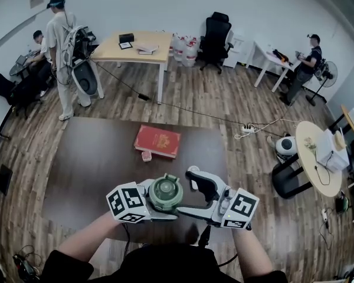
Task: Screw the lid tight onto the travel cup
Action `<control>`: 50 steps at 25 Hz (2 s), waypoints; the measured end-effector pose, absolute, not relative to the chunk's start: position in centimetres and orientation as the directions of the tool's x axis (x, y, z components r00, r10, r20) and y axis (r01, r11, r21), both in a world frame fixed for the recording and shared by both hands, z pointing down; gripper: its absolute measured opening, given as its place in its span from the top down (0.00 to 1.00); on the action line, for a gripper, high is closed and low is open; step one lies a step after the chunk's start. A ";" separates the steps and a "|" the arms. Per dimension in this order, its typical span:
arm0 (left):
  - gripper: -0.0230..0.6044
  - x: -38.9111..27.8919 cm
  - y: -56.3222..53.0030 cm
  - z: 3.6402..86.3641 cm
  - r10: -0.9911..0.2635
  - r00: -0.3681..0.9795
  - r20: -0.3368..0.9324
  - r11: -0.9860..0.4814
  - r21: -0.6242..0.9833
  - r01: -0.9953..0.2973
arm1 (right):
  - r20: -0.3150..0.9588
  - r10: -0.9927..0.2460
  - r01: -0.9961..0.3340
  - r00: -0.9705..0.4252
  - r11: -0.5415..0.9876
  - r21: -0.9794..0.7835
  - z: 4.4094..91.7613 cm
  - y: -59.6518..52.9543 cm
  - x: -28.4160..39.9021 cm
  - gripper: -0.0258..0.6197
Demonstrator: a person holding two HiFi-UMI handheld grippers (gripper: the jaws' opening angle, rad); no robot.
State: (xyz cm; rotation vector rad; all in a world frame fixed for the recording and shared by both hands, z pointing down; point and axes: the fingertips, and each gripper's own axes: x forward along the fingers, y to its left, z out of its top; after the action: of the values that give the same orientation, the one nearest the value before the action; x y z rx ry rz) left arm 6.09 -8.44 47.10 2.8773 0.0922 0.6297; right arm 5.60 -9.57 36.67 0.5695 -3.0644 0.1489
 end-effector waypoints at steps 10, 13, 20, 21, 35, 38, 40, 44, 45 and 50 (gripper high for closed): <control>0.31 6.2 -9.1 47.5 0.061 0.896 0.441 -0.981 0.191 -0.028 | 0.120 -0.290 -0.311 -0.949 0.923 -0.227 38.7 -10.1 3.0 0.37; 0.31 5.8 -10.7 48.3 -0.015 0.892 0.451 -0.976 0.189 -0.112 | 0.241 -0.590 -0.635 -0.770 0.744 -0.207 39.7 -11.2 2.4 0.37; 0.31 5.8 -11.8 48.6 -0.060 0.889 0.453 -0.975 0.162 -0.149 | 0.244 -0.759 -0.795 -0.604 0.594 -0.120 40.1 -11.5 2.4 0.37; 0.31 5.7 -11.9 48.3 -0.050 0.894 0.445 -0.976 0.167 -0.138 | 0.238 -0.732 -0.766 -0.638 0.634 -0.105 39.9 -11.4 2.5 0.37; 0.31 5.9 -9.6 47.2 0.081 0.888 0.452 -0.992 0.127 0.026 | 0.177 -0.186 -0.199 -0.966 0.978 -0.055 37.9 -10.0 2.6 0.38; 0.31 5.5 -11.1 47.6 0.002 0.889 0.458 -0.992 0.112 -0.056 | 0.159 -0.376 -0.388 -0.913 0.920 -0.049 38.1 -11.0 2.3 0.39; 0.31 5.4 -12.1 48.2 -0.053 0.882 0.468 -0.987 0.108 -0.117 | 0.174 -0.544 -0.561 -0.821 0.825 -0.069 38.8 -11.7 2.3 0.39; 0.31 5.8 -12.9 49.7 -0.125 0.866 0.485 -0.974 0.106 -0.200 | 0.254 -0.799 -0.835 -0.545 0.545 -0.075 40.3 -12.1 2.6 0.39; 0.31 6.1 -12.7 49.7 -0.124 0.870 0.477 -0.972 0.119 -0.204 | 0.257 -0.823 -0.859 -0.507 0.507 -0.069 40.4 -12.0 2.7 0.39; 0.31 6.1 -12.6 48.8 -0.088 0.891 0.445 -0.972 0.156 -0.174 | 0.148 -0.734 -0.747 -0.663 0.661 -0.066 39.4 -11.5 2.4 0.38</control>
State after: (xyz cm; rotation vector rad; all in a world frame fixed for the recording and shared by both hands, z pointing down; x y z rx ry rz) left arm 6.09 -12.56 48.81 2.8666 -0.2006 0.6608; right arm 2.43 -11.49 39.36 1.2364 -2.7641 0.1841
